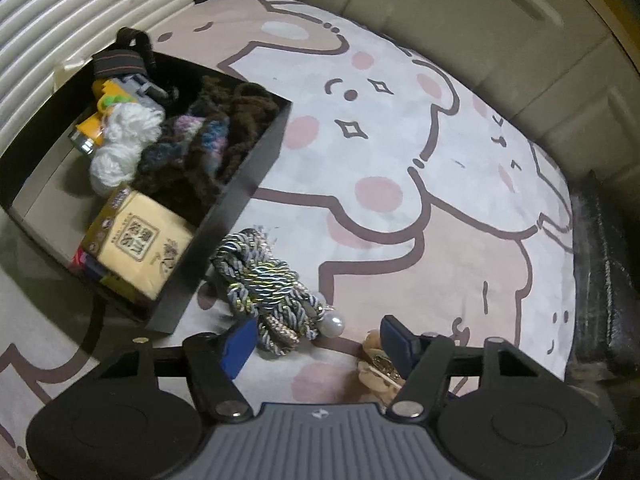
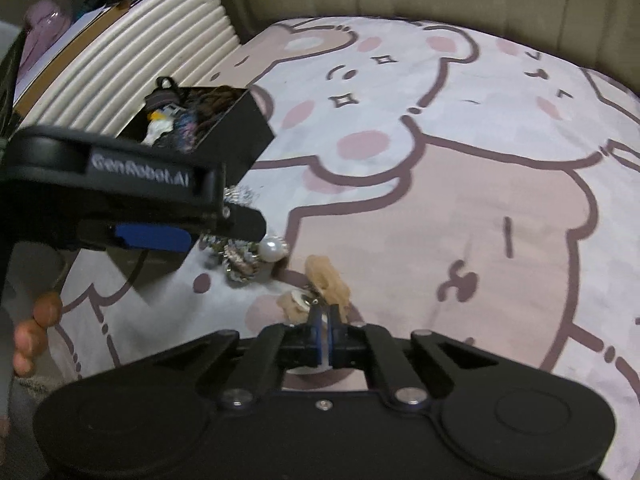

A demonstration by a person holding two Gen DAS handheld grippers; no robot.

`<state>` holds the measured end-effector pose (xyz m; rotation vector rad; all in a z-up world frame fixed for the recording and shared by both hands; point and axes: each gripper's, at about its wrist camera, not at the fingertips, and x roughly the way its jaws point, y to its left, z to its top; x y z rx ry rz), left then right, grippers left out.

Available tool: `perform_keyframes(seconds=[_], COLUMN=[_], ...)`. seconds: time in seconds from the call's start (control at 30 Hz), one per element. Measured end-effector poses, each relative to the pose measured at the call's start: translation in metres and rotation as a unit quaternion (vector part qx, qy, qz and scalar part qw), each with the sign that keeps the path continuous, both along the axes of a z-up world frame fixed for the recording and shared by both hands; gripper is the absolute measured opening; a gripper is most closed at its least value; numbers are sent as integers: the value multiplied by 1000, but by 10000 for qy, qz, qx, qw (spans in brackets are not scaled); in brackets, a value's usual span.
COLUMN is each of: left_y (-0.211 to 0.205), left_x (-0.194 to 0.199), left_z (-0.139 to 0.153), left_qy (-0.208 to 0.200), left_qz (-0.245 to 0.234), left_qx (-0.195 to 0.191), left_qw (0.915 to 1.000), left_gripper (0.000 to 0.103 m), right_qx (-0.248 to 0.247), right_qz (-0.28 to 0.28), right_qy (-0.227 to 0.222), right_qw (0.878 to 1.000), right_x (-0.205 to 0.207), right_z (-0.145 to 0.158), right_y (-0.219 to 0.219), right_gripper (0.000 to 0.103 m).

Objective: Organize objects
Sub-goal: 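Grasp the twisted blue-gold rope with the left tool while the right tool grasps the beige flower clip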

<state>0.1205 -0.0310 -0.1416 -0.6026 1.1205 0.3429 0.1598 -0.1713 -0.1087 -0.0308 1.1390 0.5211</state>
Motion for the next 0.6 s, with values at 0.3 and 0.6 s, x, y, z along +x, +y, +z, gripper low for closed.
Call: perform_keyframes(seconds=[0.3, 0.6], left_y=[-18, -29], left_x=[17, 25], left_z=[-20, -31], left_qy=[299, 541], left_qz=[-190, -666], left_qx=[524, 830], left_qw=[9980, 9929], left_gripper=[66, 60], right_qx=[264, 585], right_qz=[-187, -108], right_qy=[-21, 33], right_qw=[9995, 9982], right_x=[0, -2], right_z=[1, 3], right_y=[-19, -25], right_gripper=[2, 2])
